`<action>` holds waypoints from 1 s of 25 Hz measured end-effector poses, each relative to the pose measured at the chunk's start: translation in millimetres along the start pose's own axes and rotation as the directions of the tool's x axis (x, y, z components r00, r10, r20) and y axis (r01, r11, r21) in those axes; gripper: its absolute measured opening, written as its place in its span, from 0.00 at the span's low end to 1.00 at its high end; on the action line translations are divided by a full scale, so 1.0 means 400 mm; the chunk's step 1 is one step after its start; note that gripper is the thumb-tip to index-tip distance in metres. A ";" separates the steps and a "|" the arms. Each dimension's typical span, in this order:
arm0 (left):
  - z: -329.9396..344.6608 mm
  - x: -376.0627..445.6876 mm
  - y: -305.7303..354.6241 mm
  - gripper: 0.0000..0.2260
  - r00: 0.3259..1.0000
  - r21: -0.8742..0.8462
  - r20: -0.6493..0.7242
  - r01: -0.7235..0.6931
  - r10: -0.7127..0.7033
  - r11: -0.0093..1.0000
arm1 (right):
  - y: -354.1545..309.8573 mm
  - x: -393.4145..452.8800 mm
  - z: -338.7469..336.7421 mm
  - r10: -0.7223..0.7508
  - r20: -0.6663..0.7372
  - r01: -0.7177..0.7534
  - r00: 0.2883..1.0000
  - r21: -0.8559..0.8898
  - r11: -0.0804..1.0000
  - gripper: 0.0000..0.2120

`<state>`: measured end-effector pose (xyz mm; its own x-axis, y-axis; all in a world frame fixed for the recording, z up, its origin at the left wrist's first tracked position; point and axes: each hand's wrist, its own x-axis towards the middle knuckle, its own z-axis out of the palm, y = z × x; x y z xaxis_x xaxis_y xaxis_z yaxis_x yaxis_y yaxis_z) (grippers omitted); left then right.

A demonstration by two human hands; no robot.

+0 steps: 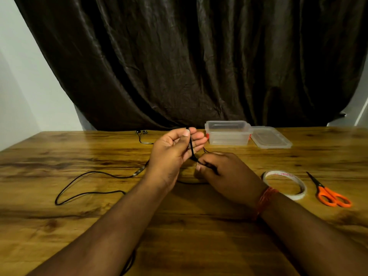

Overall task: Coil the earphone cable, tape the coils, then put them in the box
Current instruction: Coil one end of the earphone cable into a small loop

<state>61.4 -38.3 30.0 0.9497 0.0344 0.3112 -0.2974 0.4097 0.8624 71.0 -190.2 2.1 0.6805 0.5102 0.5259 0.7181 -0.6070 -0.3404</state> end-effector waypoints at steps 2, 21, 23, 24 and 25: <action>0.001 0.002 -0.010 0.09 1.000 0.159 -0.015 -0.016 0.018 0.987 | -0.007 0.000 -0.007 -0.025 -0.037 0.025 0.999 -0.002 1.000 0.08; 0.021 -0.036 -0.007 0.10 0.949 0.089 0.171 0.254 -0.266 0.963 | 0.002 0.023 -0.013 0.407 -0.221 -0.219 0.886 0.575 0.788 0.10; 0.023 -0.033 0.002 0.09 0.959 -0.015 0.147 0.246 -0.241 0.969 | -0.003 0.019 0.006 0.477 -0.059 -0.308 0.877 0.692 0.653 0.09; 0.023 -0.030 0.008 0.10 0.966 -0.062 0.122 0.235 -0.227 0.970 | 0.001 0.015 0.012 0.447 -0.041 -0.326 0.894 0.625 0.709 0.09; 0.021 -0.025 0.013 0.10 0.973 -0.111 0.090 0.220 -0.211 0.969 | 0.006 0.011 0.016 0.382 -0.038 -0.307 0.923 0.525 0.794 0.08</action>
<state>49.5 -44.2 35.0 0.9783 -0.1354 0.1570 -0.0680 0.5062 0.8597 76.6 -185.6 -1.5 0.8971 0.2160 0.3854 0.4378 -0.3187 -0.8407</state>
